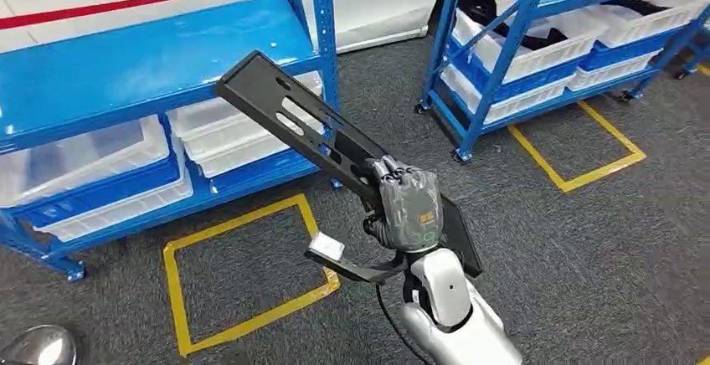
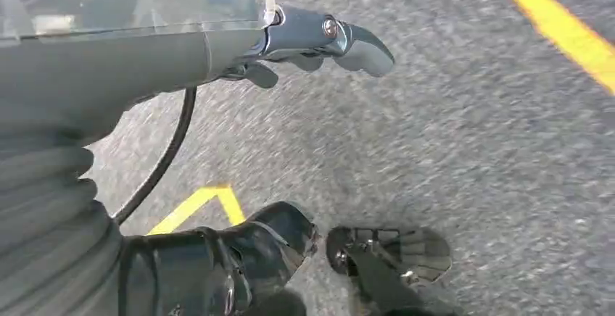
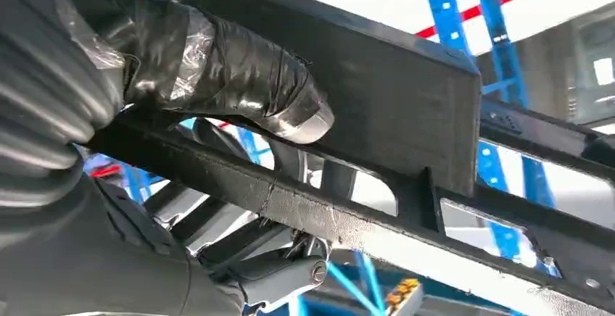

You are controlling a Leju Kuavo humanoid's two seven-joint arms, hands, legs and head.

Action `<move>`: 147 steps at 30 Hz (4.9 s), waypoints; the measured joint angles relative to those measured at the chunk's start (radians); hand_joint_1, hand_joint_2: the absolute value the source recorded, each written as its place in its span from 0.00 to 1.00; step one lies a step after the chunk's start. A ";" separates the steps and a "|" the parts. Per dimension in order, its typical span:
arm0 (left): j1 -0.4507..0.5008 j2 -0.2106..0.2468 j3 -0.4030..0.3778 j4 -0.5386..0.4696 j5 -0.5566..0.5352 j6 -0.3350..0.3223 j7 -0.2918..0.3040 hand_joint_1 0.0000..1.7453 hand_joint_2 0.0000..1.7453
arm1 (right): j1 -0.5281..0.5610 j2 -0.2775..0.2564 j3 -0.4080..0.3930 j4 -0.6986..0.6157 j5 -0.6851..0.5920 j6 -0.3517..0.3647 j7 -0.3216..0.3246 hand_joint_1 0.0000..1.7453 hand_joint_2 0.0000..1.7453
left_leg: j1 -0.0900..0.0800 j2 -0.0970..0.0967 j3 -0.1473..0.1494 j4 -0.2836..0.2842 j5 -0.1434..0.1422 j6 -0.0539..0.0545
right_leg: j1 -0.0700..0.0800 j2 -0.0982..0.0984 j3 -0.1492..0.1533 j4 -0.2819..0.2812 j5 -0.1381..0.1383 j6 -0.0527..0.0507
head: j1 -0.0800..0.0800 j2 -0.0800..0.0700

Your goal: Take the parts from the cabinet and place them on the table.

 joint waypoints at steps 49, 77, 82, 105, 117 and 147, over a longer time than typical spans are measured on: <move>0.003 -0.005 0.000 0.000 -0.004 -0.001 -0.003 0.00 1.00 | 0.059 -0.016 -0.020 -0.053 -0.015 -0.021 -0.049 1.00 1.00 | 0.003 0.178 0.029 -0.015 -0.029 -0.023 | 0.005 -0.139 0.016 -0.013 -0.020 -0.018 | 0.011 0.000; 0.005 0.000 0.000 0.000 -0.003 -0.007 -0.003 0.00 1.00 | 0.066 -0.019 -0.020 -0.056 -0.030 -0.019 -0.051 1.00 1.00 | -0.013 0.172 0.024 -0.022 -0.011 0.003 | 0.010 -0.173 0.016 -0.003 -0.030 0.006 | 0.011 0.000; 0.005 -0.001 0.000 0.000 -0.003 -0.007 -0.004 0.00 1.00 | 0.066 -0.018 -0.020 -0.058 -0.030 -0.019 -0.052 1.00 1.00 | -0.003 0.087 -0.029 0.123 -0.114 -0.014 | 0.000 -0.119 0.023 -0.019 -0.020 -0.026 | 0.010 0.000; 0.010 0.005 0.000 0.000 -0.005 -0.009 -0.004 0.00 1.00 | 0.088 -0.018 -0.023 -0.058 -0.035 -0.022 -0.053 1.00 1.00 | -0.007 0.153 0.028 -0.015 -0.024 0.021 | 0.020 -0.196 0.029 0.002 -0.043 0.007 | 0.016 0.000; 0.009 0.005 0.000 0.000 -0.011 -0.010 -0.005 0.00 1.00 | 0.083 -0.007 -0.021 -0.051 -0.039 -0.017 -0.064 1.00 1.00 | -0.005 0.077 -0.114 0.263 -0.116 -0.015 | 0.013 -0.057 0.035 -0.019 -0.031 -0.031 | 0.014 0.000; -0.002 0.002 -0.003 0.000 -0.014 -0.029 -0.017 0.00 1.00 | 0.072 0.000 -0.018 -0.041 -0.040 -0.017 -0.066 1.00 1.00 | -0.003 0.086 -0.046 0.145 -0.120 -0.014 | 0.007 -0.114 0.041 -0.029 -0.037 -0.024 | 0.021 0.000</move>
